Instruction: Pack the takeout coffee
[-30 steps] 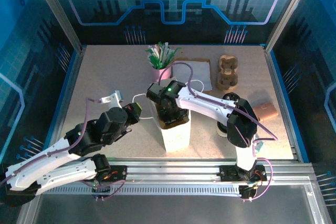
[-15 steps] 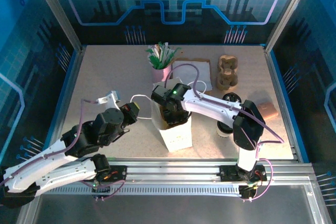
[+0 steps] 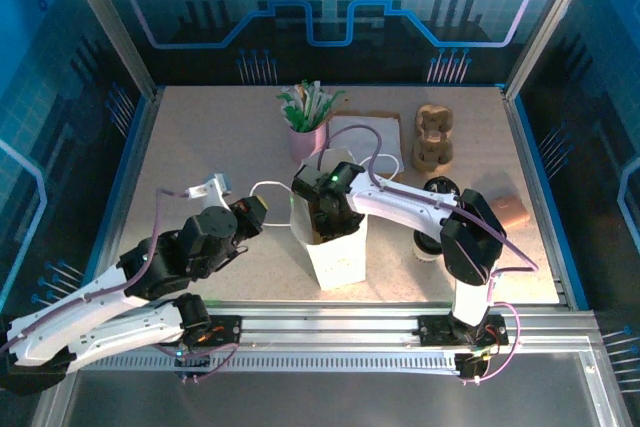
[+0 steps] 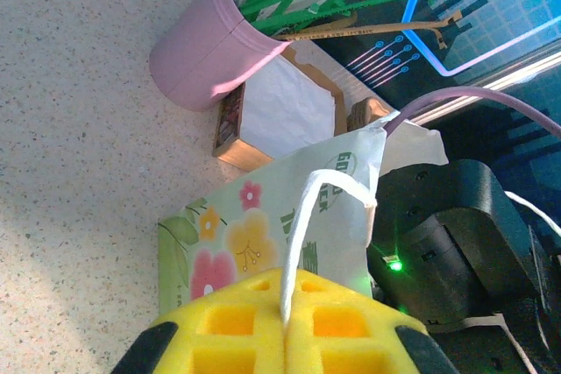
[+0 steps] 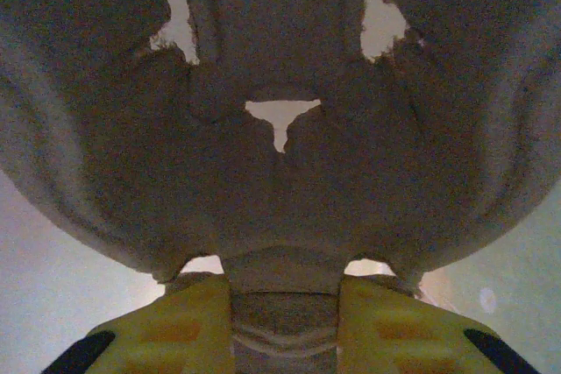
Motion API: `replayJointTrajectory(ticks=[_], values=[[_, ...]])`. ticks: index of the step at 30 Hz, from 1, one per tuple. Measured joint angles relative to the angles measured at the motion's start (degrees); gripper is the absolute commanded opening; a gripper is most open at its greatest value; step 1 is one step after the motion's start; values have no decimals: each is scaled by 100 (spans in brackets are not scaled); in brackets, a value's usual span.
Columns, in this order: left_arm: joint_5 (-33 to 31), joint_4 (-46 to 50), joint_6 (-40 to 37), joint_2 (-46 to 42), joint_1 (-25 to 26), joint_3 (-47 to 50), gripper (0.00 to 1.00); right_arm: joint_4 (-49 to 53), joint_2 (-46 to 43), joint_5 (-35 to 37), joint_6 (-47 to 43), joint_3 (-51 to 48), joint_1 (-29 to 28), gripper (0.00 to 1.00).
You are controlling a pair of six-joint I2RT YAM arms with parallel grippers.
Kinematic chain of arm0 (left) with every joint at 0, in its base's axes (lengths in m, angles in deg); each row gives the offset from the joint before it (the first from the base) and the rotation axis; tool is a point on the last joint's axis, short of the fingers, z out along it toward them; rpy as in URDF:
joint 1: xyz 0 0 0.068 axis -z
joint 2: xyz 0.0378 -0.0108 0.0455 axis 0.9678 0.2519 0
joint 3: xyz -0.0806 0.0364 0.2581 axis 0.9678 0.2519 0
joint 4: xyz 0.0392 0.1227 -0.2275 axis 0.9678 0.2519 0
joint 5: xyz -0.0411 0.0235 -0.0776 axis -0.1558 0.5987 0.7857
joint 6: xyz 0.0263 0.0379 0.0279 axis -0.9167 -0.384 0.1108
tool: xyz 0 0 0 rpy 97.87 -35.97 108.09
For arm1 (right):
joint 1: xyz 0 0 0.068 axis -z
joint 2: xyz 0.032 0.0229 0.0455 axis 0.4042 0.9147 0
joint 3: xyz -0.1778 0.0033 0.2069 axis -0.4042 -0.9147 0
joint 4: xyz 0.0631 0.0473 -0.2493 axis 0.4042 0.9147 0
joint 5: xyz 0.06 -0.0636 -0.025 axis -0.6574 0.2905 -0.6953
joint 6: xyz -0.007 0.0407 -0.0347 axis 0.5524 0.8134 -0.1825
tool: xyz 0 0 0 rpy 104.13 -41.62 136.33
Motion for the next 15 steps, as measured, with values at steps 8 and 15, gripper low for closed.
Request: replayJointTrajectory(ticks=[8, 15], values=[[-2, -2, -26, 31, 26, 0, 0, -55, 0, -31, 22, -70, 0, 38], [0, -2, -35, 74, 31, 0, 0, 66, -7, -13, 22, -2, -2, 55]])
